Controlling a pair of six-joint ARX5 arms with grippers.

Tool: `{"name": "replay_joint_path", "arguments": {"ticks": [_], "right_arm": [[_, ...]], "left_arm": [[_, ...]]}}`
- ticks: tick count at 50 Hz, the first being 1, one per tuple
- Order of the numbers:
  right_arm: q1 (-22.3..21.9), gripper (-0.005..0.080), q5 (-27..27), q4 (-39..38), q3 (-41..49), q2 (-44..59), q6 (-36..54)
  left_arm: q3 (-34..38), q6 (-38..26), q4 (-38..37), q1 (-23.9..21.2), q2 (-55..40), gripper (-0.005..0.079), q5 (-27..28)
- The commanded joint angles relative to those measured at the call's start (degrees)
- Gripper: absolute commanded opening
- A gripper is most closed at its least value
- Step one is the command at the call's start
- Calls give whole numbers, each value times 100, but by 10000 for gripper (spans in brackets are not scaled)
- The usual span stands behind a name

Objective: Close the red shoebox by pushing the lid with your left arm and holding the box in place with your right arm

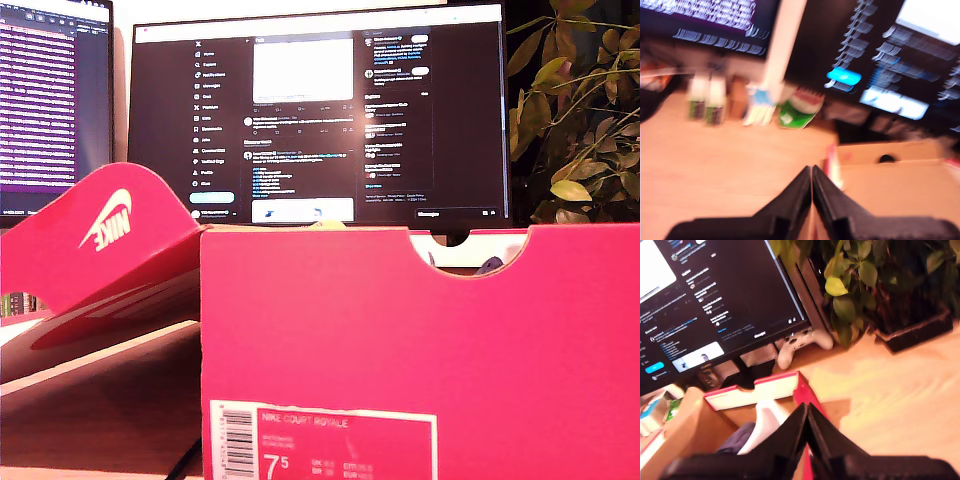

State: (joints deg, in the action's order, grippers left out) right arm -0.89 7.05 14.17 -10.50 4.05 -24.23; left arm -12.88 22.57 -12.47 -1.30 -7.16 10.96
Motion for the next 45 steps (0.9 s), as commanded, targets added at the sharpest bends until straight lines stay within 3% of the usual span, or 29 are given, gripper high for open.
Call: {"name": "replay_joint_path", "arguments": {"ticks": [1, 13, 30, 45], "right_arm": [[-4, -12, 140, 26, 35, 269, -48], [-44, -12, 568, -166, 31, 1250, -157], [-286, -12, 1360, -835, 31, 2645, -151], [-428, -12, 1934, -1648, 28, 3884, -146]], "left_arm": [[118, 17, 70, 17, -428, -19, 236], [48, -7, 925, 103, -1884, -19, 813], [-286, -273, 1779, 717, -3989, -19, 1956], [-850, -619, 1853, 988, -5447, -19, 2736]]}}
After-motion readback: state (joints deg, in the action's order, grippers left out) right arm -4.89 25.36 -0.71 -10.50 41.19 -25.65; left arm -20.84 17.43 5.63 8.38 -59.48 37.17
